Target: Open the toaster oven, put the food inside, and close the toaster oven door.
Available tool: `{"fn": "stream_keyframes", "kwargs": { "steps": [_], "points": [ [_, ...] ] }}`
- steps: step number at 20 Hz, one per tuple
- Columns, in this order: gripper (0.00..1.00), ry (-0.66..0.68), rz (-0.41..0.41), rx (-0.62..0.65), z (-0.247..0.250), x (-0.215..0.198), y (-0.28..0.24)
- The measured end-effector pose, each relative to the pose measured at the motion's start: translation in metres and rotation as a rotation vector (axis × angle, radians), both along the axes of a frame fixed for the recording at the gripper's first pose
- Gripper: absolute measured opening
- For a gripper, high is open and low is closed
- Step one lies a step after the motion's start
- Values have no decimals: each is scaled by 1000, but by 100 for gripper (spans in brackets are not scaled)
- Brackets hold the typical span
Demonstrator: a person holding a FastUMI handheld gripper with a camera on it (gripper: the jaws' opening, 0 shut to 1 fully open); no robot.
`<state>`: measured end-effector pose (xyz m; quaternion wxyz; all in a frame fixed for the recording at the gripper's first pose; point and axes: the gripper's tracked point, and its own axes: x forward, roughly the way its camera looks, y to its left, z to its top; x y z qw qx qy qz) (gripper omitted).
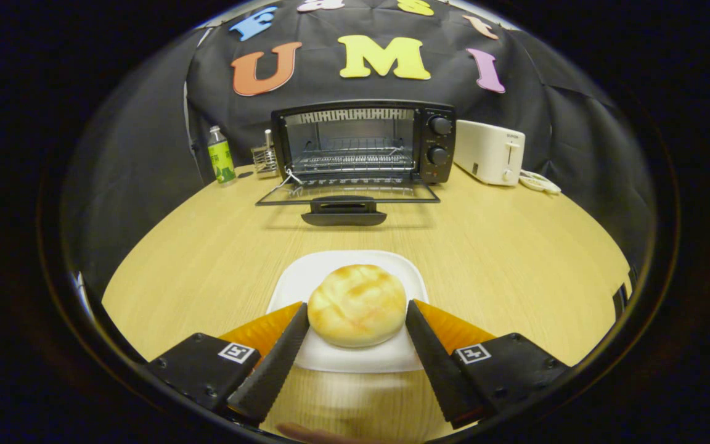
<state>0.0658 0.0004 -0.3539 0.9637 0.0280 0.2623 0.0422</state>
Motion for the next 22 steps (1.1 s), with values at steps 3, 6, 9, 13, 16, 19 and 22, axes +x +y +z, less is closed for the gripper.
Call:
{"fn": "stream_keyframes", "kwargs": {
  "steps": [3,6,9,13,16,19,22],
  "points": [
    [100,-10,6,11,-1,3,1],
    [99,-18,6,41,2,2,0],
    [97,-33,9,72,10,0,2],
    [96,-89,18,124,33,2,5],
    [95,-142,20,172,55,8,11],
    [95,-212,17,242,82,21,18],
    [95,-256,-2,377,107,42,24]
  ]
}}
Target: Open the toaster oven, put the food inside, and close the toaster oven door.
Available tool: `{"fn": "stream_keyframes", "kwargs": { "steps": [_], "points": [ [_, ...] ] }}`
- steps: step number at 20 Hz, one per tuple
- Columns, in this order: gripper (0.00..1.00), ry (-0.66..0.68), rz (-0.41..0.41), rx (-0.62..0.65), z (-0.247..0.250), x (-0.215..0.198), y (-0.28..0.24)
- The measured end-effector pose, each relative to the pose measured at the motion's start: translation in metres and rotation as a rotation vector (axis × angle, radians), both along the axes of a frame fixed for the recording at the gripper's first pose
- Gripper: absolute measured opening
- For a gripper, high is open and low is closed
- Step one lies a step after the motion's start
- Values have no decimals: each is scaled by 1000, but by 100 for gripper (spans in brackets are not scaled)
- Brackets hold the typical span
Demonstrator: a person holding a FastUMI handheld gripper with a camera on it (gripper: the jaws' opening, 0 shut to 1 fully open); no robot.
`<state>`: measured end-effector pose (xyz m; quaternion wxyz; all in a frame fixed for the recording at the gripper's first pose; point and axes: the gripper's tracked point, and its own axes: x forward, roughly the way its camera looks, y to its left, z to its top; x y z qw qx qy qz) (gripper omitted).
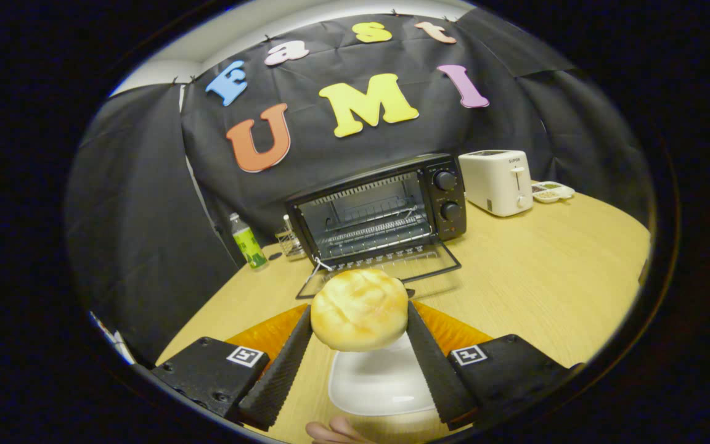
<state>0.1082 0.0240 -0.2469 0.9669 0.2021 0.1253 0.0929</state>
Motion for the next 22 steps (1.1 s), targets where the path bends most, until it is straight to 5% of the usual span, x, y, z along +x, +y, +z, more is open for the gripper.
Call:
{"fn": "stream_keyframes", "kwargs": {
  "steps": [4,9,11,22],
  "points": [
    [93,-29,-20,228,33,40,0],
    [92,-95,-143,376,50,111,-23],
    [92,-134,-203,385,51,141,-35],
    [93,-69,-172,259,31,240,-5]
  ]
}}
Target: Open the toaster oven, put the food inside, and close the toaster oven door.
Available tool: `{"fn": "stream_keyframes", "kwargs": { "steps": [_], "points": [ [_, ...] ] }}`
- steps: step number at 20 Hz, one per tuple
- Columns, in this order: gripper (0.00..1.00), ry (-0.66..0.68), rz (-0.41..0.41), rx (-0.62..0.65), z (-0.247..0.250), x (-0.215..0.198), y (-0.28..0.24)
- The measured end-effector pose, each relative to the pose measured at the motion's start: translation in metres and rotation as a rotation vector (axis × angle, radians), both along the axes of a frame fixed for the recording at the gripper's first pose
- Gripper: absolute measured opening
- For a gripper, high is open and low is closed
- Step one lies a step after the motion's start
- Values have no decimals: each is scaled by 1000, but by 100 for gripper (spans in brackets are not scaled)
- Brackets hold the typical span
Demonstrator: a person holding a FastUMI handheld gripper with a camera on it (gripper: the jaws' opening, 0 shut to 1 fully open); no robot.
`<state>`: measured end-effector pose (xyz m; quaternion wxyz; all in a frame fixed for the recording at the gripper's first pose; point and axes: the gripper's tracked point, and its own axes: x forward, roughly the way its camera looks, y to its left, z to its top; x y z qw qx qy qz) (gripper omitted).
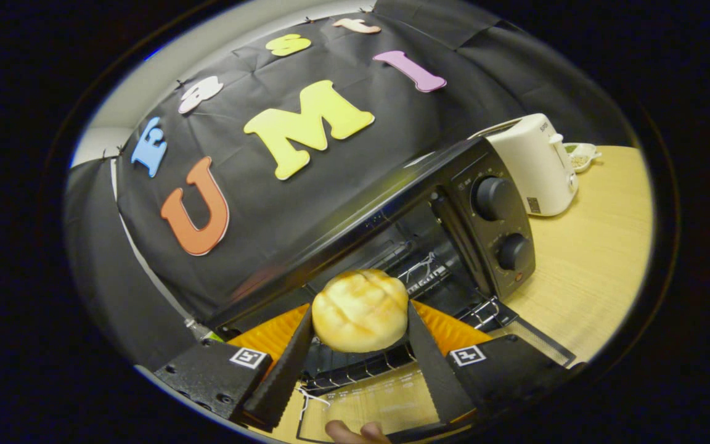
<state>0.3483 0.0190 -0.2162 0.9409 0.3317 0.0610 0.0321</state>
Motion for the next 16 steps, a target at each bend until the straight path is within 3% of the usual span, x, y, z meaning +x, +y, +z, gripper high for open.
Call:
{"fn": "stream_keyframes", "kwargs": {
  "steps": [4,7,14,16],
  "points": [
    [93,3,3,-40,0,23,10],
    [93,20,25,6,-6,34,18],
    [94,27,-3,35,-11,36,15],
    [100,33,2,39,-9,32,13]
  ]
}}
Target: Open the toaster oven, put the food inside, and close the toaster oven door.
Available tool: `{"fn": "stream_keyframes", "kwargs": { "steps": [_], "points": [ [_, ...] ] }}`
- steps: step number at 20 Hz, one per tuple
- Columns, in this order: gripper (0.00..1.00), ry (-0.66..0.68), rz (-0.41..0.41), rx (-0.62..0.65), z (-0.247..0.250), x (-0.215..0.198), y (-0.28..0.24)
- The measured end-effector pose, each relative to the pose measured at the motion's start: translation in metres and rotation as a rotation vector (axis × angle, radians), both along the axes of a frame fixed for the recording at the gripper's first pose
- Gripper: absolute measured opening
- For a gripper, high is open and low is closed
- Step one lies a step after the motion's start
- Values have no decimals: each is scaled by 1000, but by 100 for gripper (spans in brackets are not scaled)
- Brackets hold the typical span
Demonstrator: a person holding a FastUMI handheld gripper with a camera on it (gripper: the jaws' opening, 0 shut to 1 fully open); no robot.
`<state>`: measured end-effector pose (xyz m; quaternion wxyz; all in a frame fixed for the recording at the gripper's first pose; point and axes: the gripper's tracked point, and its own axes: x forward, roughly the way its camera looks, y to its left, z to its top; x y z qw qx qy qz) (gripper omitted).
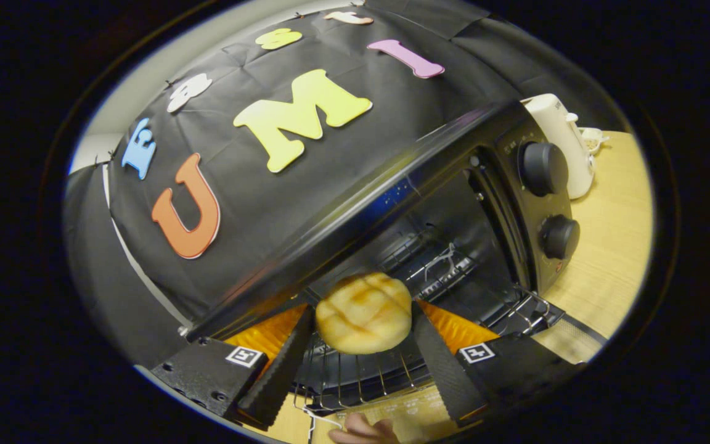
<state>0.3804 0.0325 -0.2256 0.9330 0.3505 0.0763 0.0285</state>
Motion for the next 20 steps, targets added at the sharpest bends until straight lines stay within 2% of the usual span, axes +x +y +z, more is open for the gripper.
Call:
{"fn": "stream_keyframes", "kwargs": {
  "steps": [10,16,20],
  "points": [
    [100,5,16,0,17,-36,-3],
    [100,40,23,-93,22,-84,-11],
    [100,148,20,-191,11,-116,-21]
  ]
}}
